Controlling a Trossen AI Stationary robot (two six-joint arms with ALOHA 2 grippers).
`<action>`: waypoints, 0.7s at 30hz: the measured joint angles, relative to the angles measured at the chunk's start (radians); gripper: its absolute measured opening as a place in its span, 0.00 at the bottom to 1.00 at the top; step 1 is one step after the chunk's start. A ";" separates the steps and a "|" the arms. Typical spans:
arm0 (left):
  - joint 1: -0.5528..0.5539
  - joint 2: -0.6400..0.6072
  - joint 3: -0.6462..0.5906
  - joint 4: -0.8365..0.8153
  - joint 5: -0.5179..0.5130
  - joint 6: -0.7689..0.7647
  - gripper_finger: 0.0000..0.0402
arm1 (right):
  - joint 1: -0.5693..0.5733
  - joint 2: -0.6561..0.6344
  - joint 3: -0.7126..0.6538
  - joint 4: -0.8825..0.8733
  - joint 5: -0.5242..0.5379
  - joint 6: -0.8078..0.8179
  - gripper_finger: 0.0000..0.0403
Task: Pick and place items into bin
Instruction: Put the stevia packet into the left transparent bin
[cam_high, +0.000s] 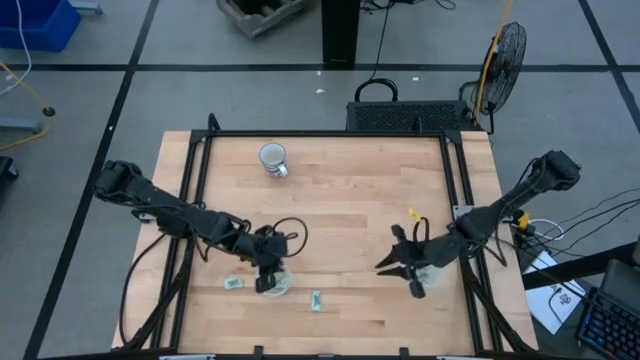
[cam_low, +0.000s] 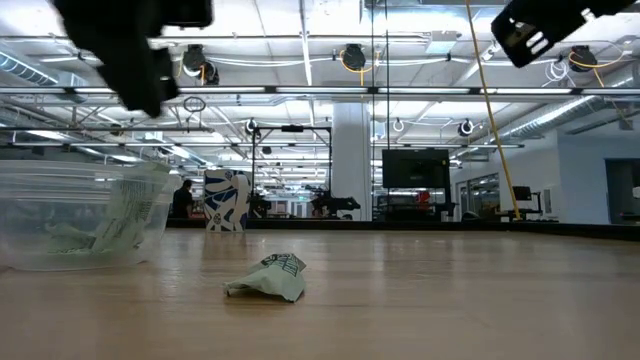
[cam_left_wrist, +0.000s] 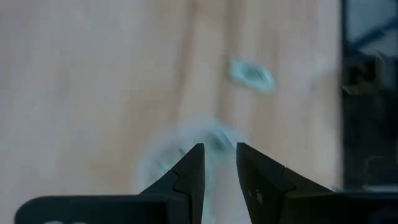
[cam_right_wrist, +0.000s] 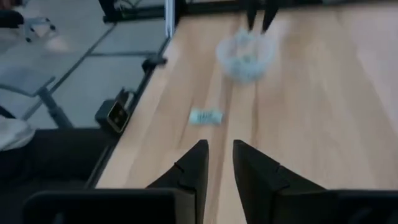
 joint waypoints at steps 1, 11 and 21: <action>-0.014 -0.004 0.000 -0.019 0.035 -0.036 0.24 | -0.002 0.010 -0.017 0.045 0.006 -0.021 0.18; -0.213 -0.004 0.000 -0.279 0.103 -0.529 0.24 | -0.023 0.046 -0.148 0.234 0.007 -0.019 0.18; -0.327 -0.004 0.000 -0.489 -0.121 -0.471 0.24 | -0.043 0.045 -0.170 0.313 0.006 -0.010 0.18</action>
